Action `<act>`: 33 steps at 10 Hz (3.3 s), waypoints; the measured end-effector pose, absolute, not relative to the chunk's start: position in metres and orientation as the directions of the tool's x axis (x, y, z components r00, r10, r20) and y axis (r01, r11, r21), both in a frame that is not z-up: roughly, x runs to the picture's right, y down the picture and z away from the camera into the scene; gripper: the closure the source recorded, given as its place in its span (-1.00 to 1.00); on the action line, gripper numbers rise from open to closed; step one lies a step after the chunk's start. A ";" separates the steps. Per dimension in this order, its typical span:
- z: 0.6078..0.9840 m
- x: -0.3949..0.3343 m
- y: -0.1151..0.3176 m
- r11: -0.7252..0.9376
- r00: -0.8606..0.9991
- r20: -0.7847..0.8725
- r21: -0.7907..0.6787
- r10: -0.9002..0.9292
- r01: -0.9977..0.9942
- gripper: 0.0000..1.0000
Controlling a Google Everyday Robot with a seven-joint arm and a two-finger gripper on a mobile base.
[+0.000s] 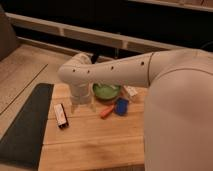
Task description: Move the arm in a circular motion
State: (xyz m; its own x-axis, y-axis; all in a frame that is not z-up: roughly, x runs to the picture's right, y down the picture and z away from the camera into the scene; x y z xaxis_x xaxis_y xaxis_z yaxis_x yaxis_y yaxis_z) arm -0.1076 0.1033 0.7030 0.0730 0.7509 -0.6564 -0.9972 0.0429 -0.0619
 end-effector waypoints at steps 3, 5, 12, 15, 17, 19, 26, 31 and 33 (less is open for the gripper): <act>0.703 -0.108 0.103 0.043 0.073 -0.656 -0.062 0.751 -0.997 -0.30; 0.703 -0.108 0.103 0.043 0.073 -0.656 -0.062 0.751 -0.997 -0.30; 0.686 -0.083 0.116 0.053 0.060 -0.629 -0.030 0.775 -0.998 -0.30; 0.665 -0.051 0.135 0.024 -0.005 -0.622 0.039 0.783 -0.999 -0.30; 0.655 -0.021 0.151 -0.028 -0.092 -0.629 0.111 0.772 -0.993 -0.30; 0.648 0.018 0.168 -0.099 -0.201 -0.631 0.194 0.749 -0.976 -0.30; 0.671 0.146 0.144 -0.296 -0.436 -0.570 0.325 0.696 -0.898 -0.30; 0.698 0.205 0.096 -0.350 -0.496 -0.532 0.356 0.686 -0.866 -0.30; 0.712 0.209 0.067 -0.352 -0.493 -0.538 0.349 0.683 -0.869 -0.30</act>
